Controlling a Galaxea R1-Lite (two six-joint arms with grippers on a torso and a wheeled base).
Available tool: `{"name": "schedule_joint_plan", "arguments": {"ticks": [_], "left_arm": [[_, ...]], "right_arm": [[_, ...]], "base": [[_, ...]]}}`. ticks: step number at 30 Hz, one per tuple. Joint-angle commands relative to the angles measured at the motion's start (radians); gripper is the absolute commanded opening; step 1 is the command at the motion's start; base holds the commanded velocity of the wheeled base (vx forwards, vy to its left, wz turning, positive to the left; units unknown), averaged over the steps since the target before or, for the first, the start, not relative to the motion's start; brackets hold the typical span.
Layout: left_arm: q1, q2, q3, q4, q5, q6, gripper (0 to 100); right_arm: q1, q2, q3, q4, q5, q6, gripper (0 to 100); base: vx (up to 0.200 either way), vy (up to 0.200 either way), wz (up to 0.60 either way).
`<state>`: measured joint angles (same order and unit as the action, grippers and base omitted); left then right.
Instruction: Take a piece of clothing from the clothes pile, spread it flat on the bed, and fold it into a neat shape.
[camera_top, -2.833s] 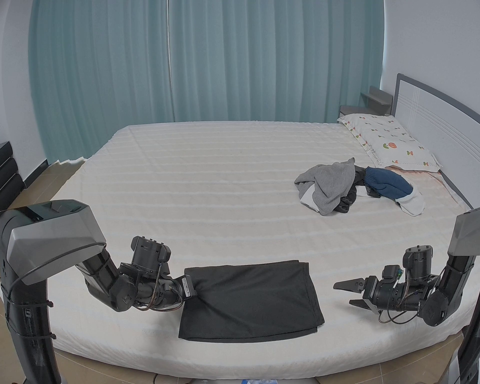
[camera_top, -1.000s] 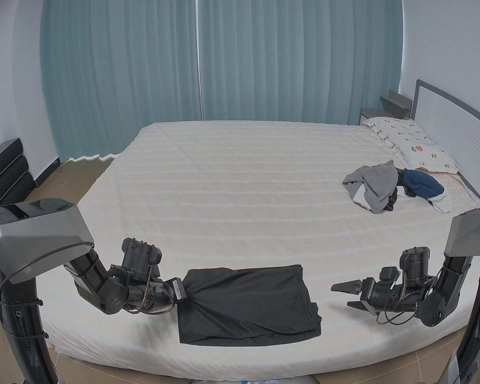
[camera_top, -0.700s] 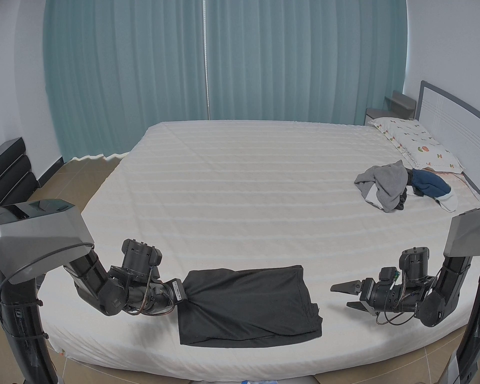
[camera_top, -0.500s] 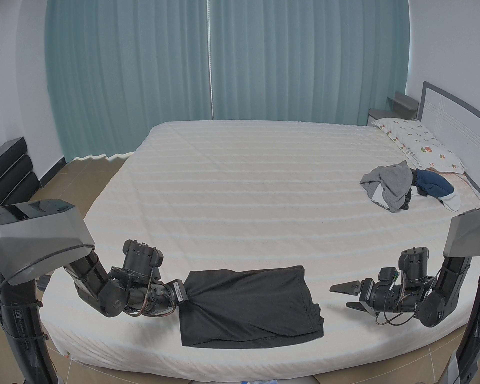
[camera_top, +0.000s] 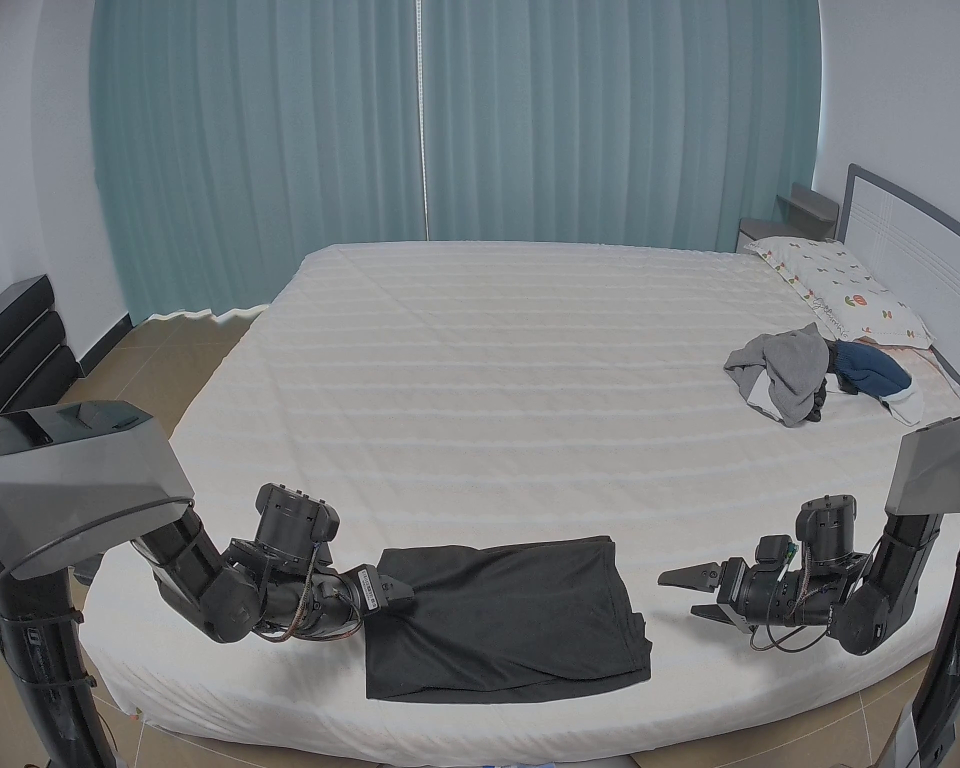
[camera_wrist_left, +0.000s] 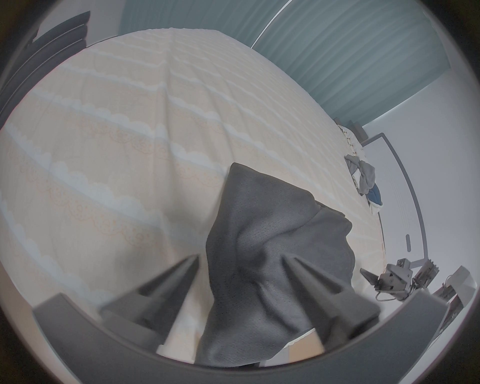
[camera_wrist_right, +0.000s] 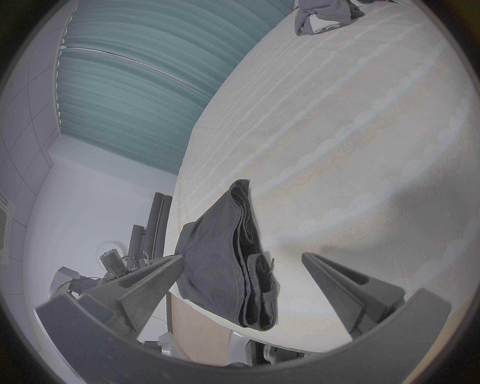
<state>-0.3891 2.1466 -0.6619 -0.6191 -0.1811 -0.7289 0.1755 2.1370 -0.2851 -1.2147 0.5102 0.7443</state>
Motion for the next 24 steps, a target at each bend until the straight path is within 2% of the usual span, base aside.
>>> {"name": "schedule_joint_plan", "arguments": {"ticks": [1, 8, 11, 15, 17, 20, 21, 22, 24], "left_arm": [[0.001, -0.007, -0.002, -0.002, 0.002, -0.006, 100], [0.018, -0.071, -0.004, 0.004, 0.003, -0.064, 100], [0.035, -0.106, 0.007, 0.007, 0.012, -0.089, 100], [0.078, -0.182, 0.053, -0.002, 0.086, -0.102, 100], [0.111, -0.255, 0.076, -0.004, 0.120, -0.098, 100], [0.133, -0.313, 0.091, -0.001, 0.130, -0.095, 100], [0.158, -0.389, 0.114, 0.001, 0.135, -0.087, 100], [0.158, -0.389, 0.114, 0.001, 0.135, -0.087, 100], [0.177, -0.518, 0.156, 0.004, 0.176, -0.081, 100]], "right_arm": [[0.009, 0.000, 0.004, -0.002, -0.002, 0.000, 100], [0.022, -0.025, 0.007, 0.000, -0.021, -0.011, 100], [0.047, -0.032, 0.014, 0.003, -0.052, -0.014, 100], [0.073, -0.089, 0.032, 0.001, -0.157, -0.028, 100], [0.068, -0.155, 0.052, 0.001, -0.187, -0.059, 100], [0.064, -0.200, 0.070, 0.001, -0.200, -0.089, 100], [0.062, -0.267, 0.099, 0.001, -0.234, -0.134, 100], [0.062, -0.267, 0.099, 0.001, -0.234, -0.134, 100], [0.065, -0.402, 0.144, 0.000, -0.322, -0.204, 100]], "base": [[0.000, 0.000, 0.00], [0.000, 0.000, 0.00], [0.000, 0.000, 0.00], [0.000, 0.000, 0.00], [0.000, 0.000, 0.00], [0.000, 0.000, 0.00], [0.000, 0.000, 0.00], [0.000, 0.000, 0.00], [0.000, 0.000, 0.00]]}}
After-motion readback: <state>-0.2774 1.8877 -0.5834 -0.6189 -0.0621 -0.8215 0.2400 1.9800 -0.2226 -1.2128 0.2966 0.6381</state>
